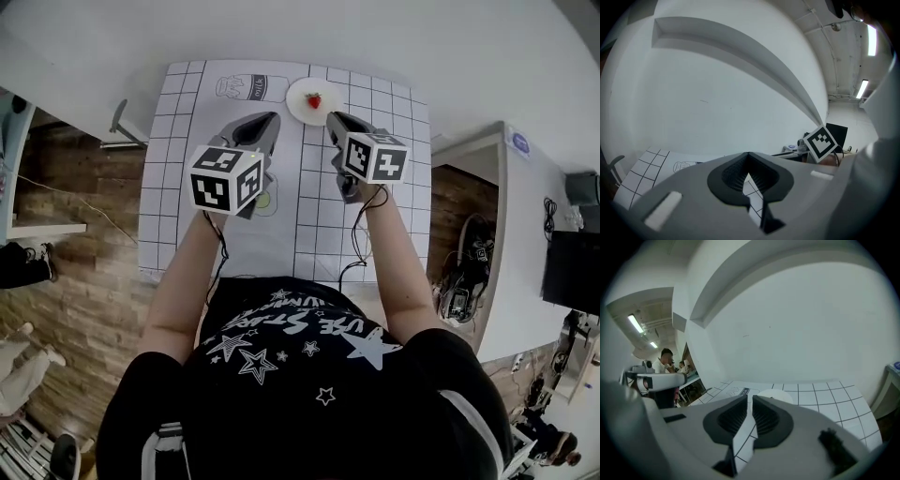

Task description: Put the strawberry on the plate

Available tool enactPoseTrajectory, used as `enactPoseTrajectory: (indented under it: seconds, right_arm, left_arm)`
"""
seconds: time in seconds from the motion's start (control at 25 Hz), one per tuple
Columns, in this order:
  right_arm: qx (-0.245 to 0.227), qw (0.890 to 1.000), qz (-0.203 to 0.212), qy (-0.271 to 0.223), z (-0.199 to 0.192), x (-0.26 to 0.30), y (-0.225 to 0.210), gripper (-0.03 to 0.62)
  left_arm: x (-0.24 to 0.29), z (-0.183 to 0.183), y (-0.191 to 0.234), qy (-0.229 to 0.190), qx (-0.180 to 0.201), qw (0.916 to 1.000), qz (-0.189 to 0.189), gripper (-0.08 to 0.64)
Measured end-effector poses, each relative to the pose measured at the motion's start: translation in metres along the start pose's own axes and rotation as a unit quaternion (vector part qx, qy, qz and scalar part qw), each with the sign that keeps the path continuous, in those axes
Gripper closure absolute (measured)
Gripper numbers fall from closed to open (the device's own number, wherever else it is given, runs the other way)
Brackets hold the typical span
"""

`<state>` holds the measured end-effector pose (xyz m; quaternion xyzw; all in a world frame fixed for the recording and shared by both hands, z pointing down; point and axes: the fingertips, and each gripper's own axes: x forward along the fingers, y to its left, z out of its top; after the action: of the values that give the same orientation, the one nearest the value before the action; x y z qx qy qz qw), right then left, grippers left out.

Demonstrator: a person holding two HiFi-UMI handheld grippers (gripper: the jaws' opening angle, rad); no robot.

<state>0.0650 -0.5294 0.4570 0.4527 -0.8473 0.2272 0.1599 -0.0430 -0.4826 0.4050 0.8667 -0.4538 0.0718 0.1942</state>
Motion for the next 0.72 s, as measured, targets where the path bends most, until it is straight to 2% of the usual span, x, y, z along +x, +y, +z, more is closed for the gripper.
enactPoseTrajectory:
  seconds: [0.4, 0.72]
  right_arm:
    - [-0.007, 0.999, 0.012, -0.044, -0.002, -0.076, 0.017, 0.575]
    - [0.009, 0.998, 0.025, -0.049, -0.027, -0.121, 0.024, 0.578]
  left_arm:
    - [-0.035, -0.004, -0.063, -0.015, 0.029, 0.9994, -0.011, 0.551]
    - [-0.061, -0.02, -0.096, -0.016, 0.024, 0.9996, -0.002, 0.551]
